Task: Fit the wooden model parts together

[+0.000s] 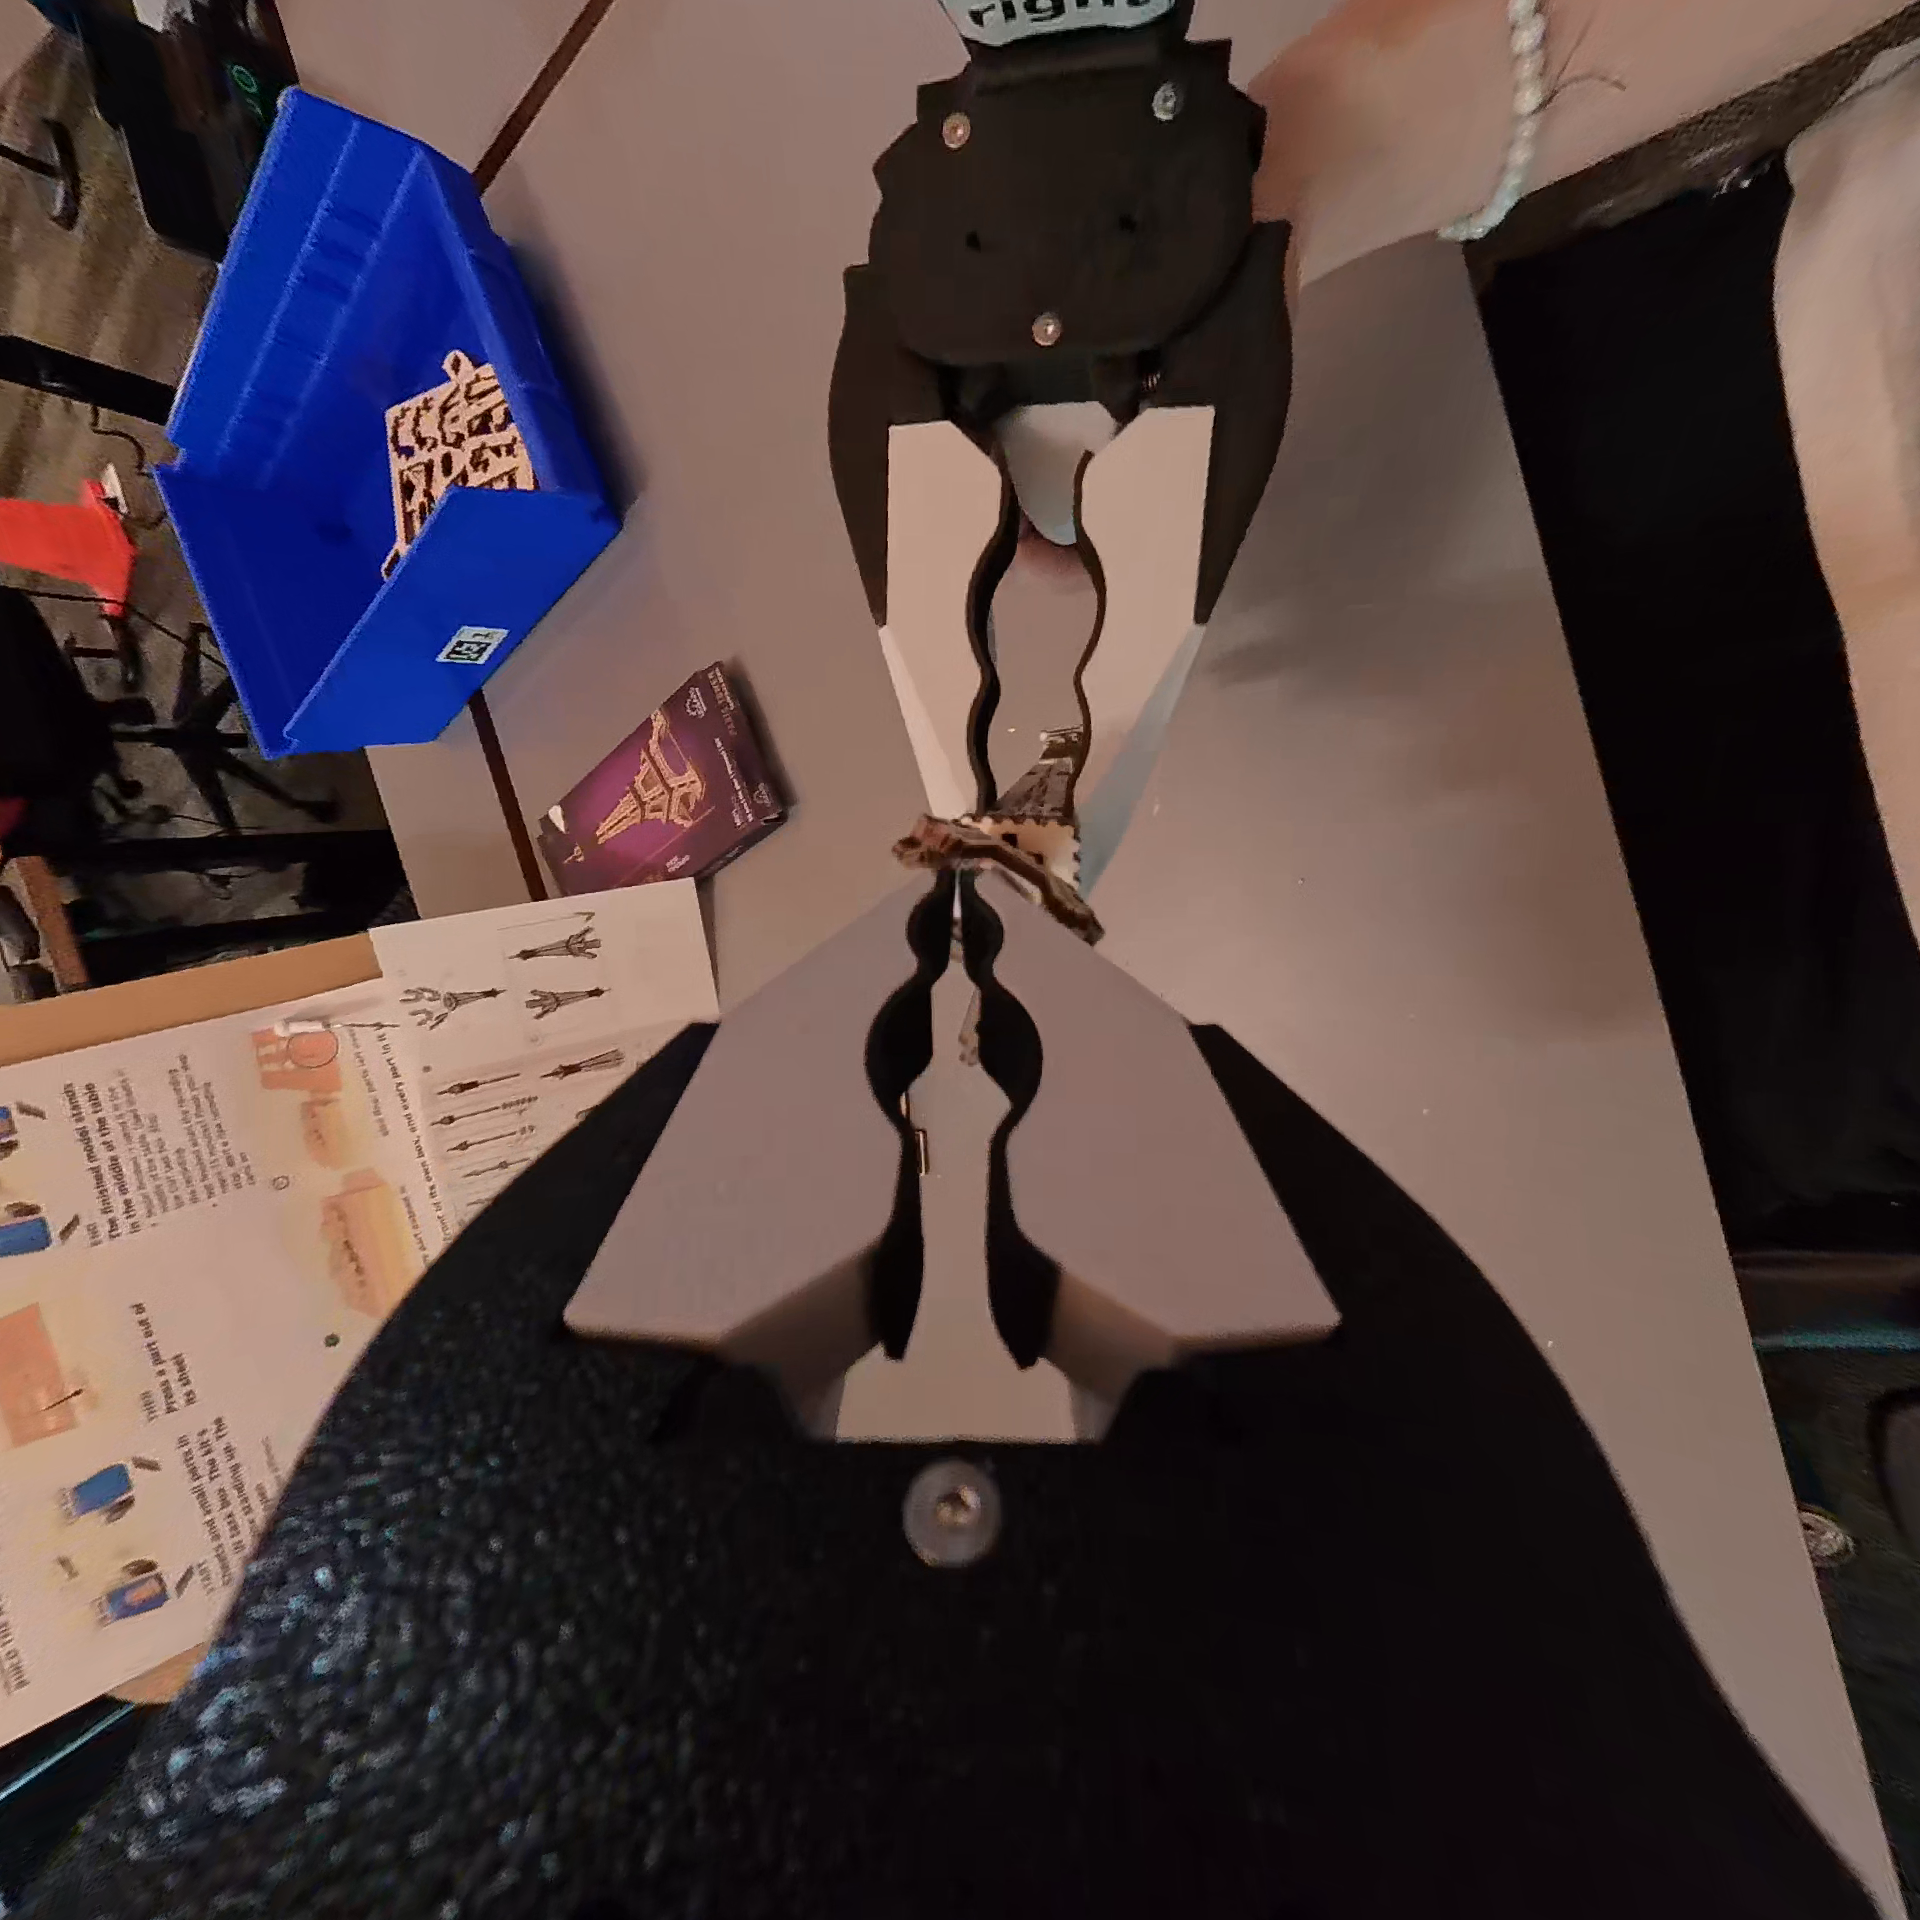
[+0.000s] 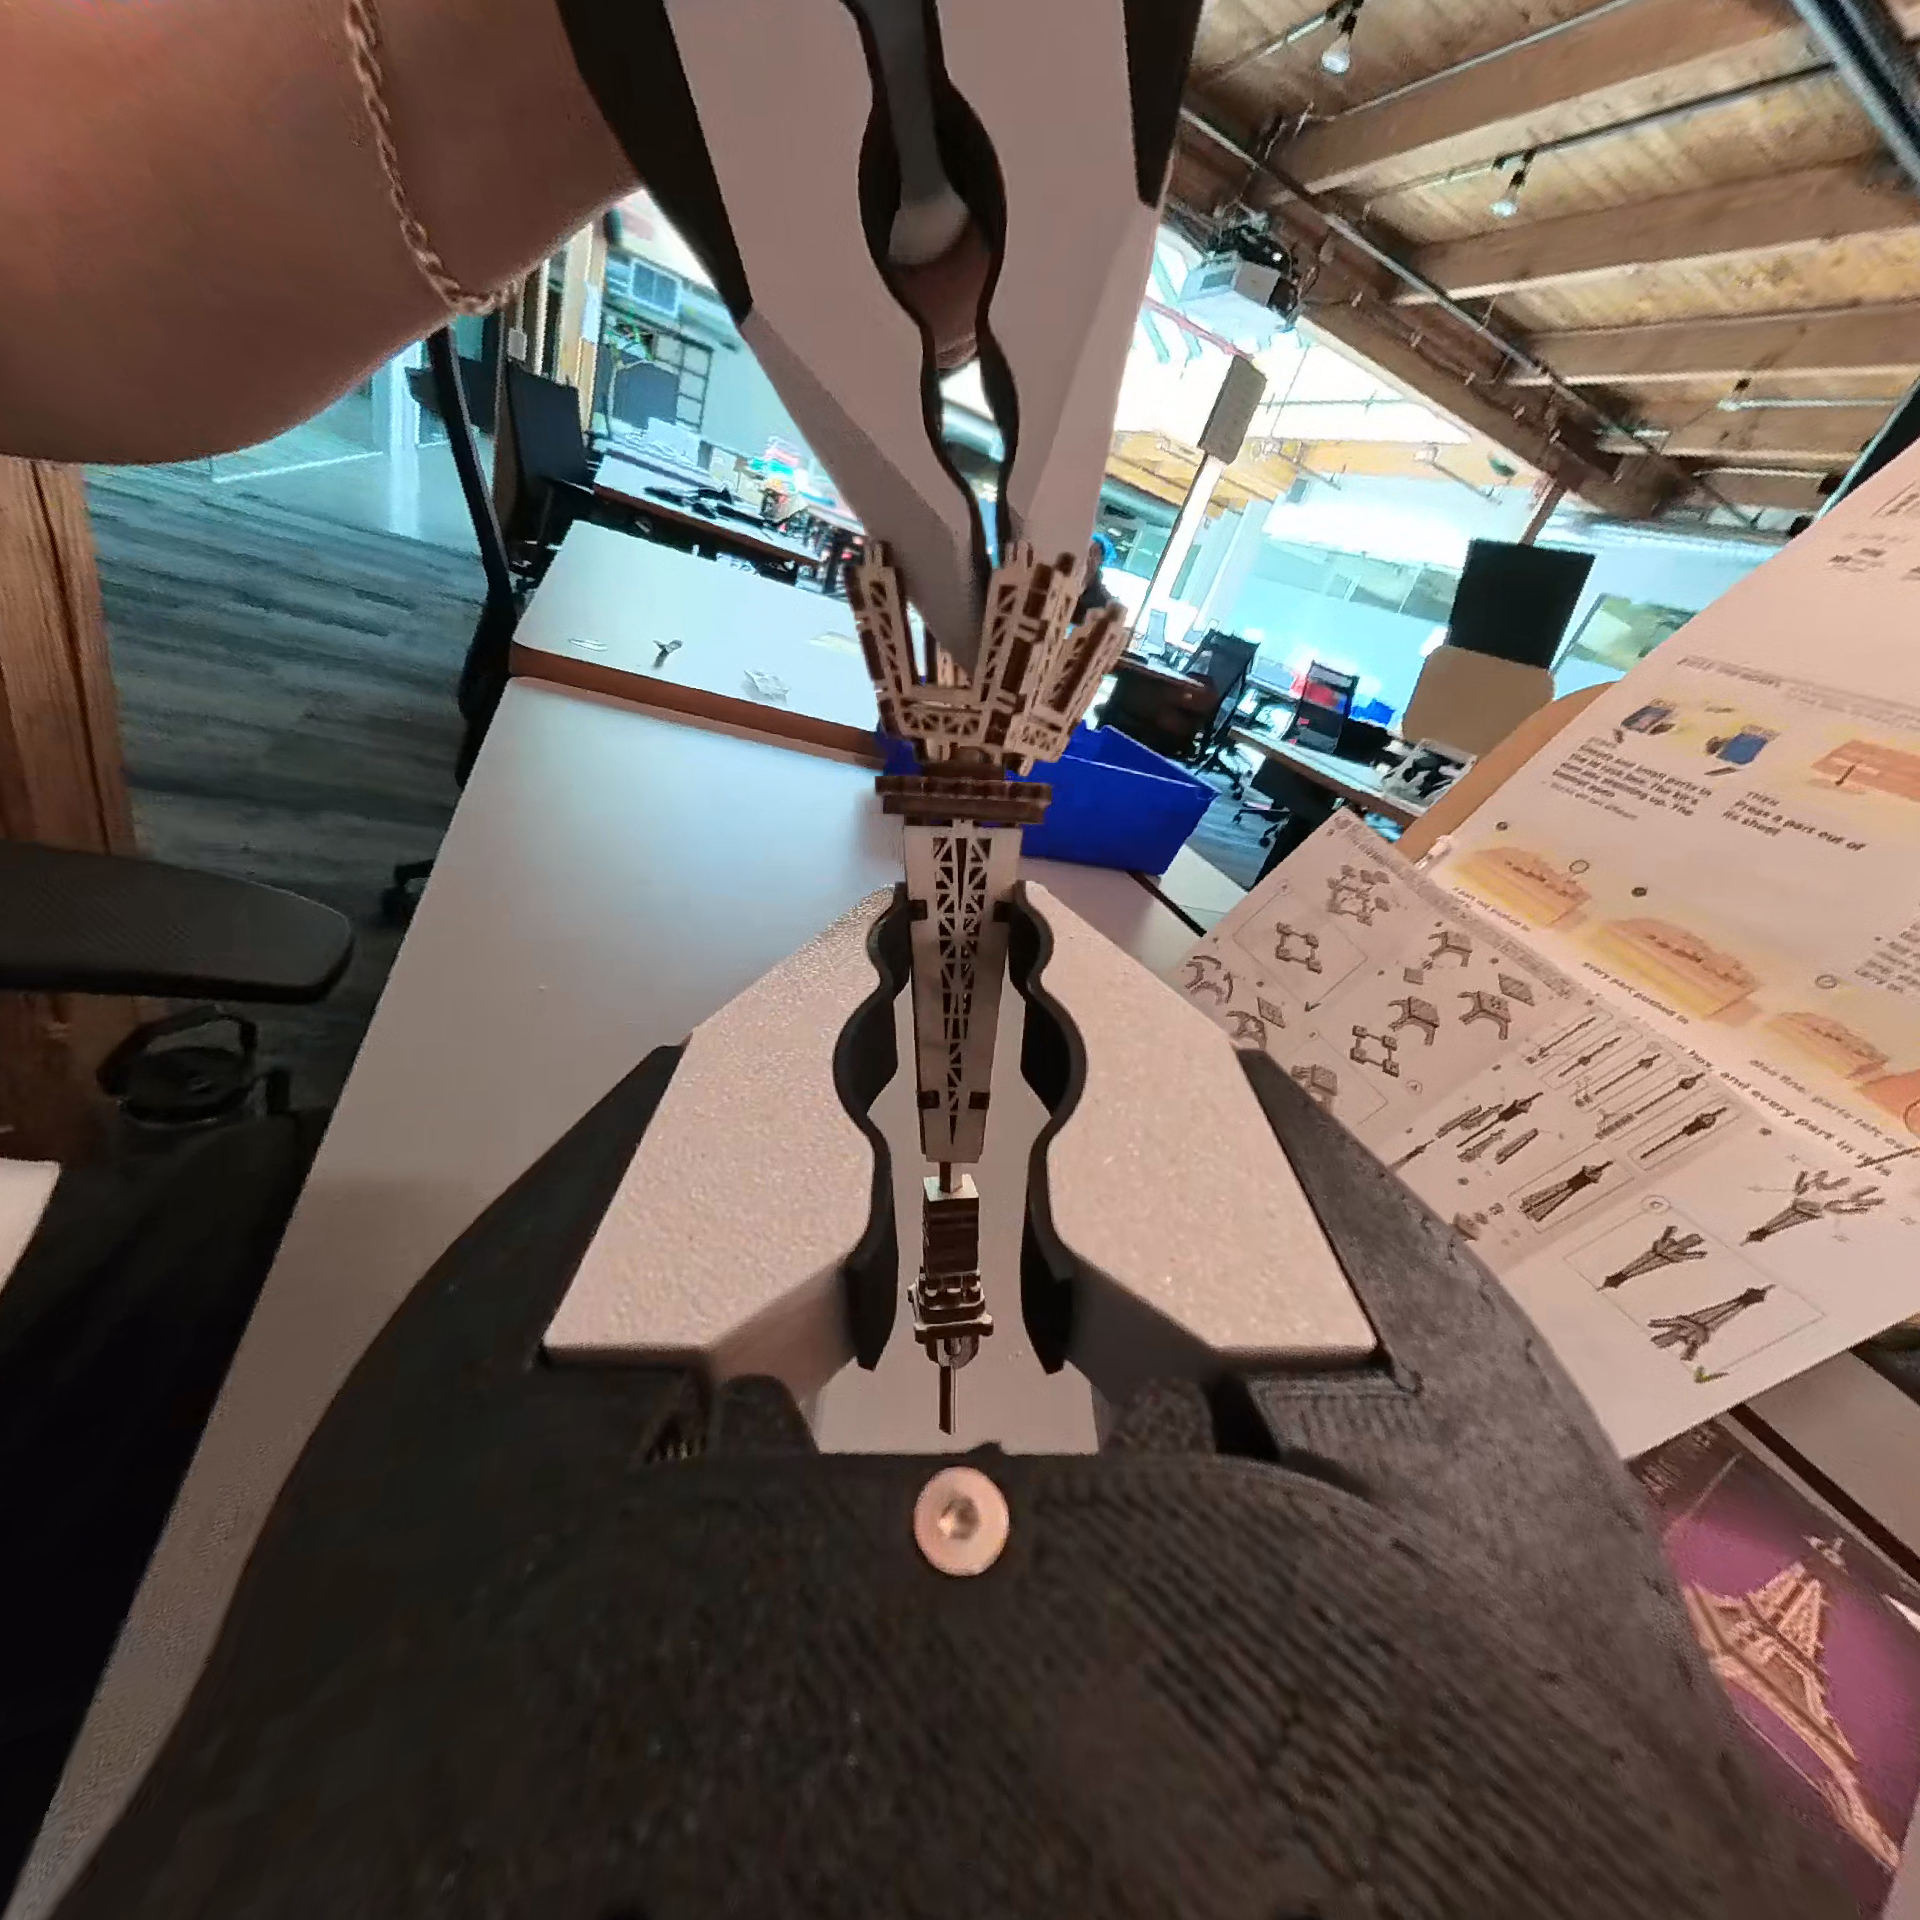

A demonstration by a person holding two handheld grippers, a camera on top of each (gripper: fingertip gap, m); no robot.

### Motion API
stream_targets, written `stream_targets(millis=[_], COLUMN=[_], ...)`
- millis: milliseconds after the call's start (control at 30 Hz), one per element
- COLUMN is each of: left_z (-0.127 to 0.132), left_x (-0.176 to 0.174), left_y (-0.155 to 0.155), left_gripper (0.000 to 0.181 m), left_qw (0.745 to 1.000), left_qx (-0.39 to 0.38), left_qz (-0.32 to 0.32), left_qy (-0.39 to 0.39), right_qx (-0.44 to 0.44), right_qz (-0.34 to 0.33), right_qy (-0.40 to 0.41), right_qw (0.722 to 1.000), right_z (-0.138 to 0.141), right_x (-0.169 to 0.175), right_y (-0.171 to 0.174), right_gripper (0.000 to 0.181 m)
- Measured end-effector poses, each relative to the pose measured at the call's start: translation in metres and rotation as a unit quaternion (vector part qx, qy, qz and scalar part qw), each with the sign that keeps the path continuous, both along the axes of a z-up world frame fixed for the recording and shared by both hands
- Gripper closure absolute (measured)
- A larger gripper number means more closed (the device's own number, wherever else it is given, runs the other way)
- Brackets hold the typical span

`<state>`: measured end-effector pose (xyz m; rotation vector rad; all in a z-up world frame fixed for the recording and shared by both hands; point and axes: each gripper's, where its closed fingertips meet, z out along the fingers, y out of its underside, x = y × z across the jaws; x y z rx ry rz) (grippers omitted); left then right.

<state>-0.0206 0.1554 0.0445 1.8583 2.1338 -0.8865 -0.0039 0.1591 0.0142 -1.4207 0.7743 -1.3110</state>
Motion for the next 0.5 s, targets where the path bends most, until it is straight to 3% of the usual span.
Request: stream_targets(millis=[233,500], left_z=[-0.004,-0.009], left_x=[0.001,0.007], left_y=[-0.002,-0.007], left_gripper=[0.181,0.181], left_qw=[0.998,0.987], left_qx=[0.038,0.088], left_qz=[0.043,0.126], left_qy=[0.016,0.05], right_qx=[0.008,-0.016], right_qz=[0.004,-0.06], right_qy=[0.01,-0.013], right_qw=[1.0,0.998], right_z=[-0.003,0.005], right_x=[0.001,0.002], right_y=[0.0,-0.014], right_gripper=[0.165,0.165])
